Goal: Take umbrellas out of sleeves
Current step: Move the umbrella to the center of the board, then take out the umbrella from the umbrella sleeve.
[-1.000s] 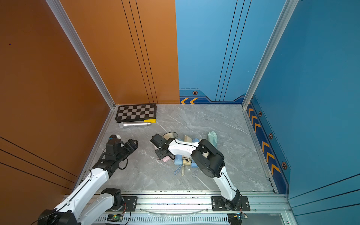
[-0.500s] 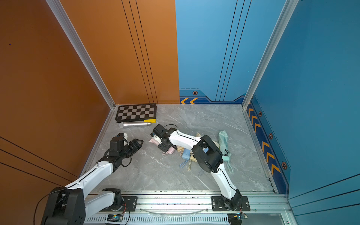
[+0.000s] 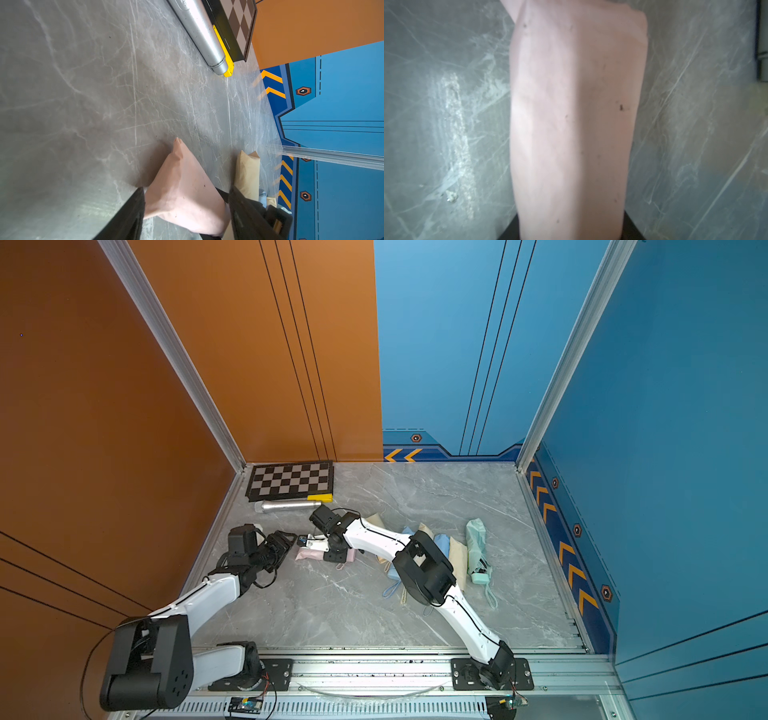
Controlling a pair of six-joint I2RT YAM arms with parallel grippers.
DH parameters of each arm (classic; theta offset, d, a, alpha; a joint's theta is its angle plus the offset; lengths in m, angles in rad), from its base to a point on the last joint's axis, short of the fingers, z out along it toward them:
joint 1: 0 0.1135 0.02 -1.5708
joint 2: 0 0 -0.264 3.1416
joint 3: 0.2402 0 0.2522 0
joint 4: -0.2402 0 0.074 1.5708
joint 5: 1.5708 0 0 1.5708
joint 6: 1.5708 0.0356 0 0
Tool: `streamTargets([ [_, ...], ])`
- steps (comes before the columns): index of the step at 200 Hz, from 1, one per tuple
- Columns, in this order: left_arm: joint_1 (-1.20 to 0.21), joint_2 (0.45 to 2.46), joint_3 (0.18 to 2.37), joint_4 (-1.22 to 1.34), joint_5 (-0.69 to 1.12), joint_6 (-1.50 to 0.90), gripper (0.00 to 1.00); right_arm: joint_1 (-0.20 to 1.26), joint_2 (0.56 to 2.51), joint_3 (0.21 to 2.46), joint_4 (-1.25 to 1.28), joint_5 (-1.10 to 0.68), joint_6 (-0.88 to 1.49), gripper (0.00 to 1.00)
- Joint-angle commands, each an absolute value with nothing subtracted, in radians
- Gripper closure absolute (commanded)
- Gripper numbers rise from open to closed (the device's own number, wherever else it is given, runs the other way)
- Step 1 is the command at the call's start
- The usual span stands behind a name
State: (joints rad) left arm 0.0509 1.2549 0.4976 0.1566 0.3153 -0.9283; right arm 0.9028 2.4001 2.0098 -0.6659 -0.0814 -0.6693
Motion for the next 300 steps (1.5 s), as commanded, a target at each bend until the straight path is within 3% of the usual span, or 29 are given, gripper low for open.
streamTargets([
  [1,0.069,1.287,0.538,0.087,0.319,-0.89,0.37,0.891,2.457,2.043,-0.696,-0.134,-0.767,0.44],
  [36,0.074,1.309,0.568,0.032,0.314,-0.866,0.43,0.879,2.435,2.065,-0.694,-0.193,-0.723,0.1],
  [66,0.074,1.286,0.591,-0.032,0.3,-0.813,0.45,0.856,2.35,2.042,-0.681,-0.263,-0.657,0.01],
  [143,-0.008,1.112,0.584,-0.288,0.127,-0.739,0.47,0.796,2.02,1.707,-0.541,-0.291,-0.465,0.0],
  [218,-0.067,1.236,0.613,-0.203,0.176,-0.772,0.51,0.799,2.029,1.628,-0.523,-0.238,-0.406,0.01],
  [230,-0.07,1.262,0.621,-0.197,0.19,-0.757,0.61,0.799,2.032,1.62,-0.523,-0.229,-0.413,0.02],
  [271,-0.065,1.324,0.61,-0.109,0.161,-0.718,0.71,0.79,2.061,1.611,-0.557,-0.159,-0.44,0.07],
  [300,-0.053,1.372,0.607,-0.061,0.184,-0.696,0.72,0.783,2.082,1.613,-0.572,-0.153,-0.445,0.1],
])
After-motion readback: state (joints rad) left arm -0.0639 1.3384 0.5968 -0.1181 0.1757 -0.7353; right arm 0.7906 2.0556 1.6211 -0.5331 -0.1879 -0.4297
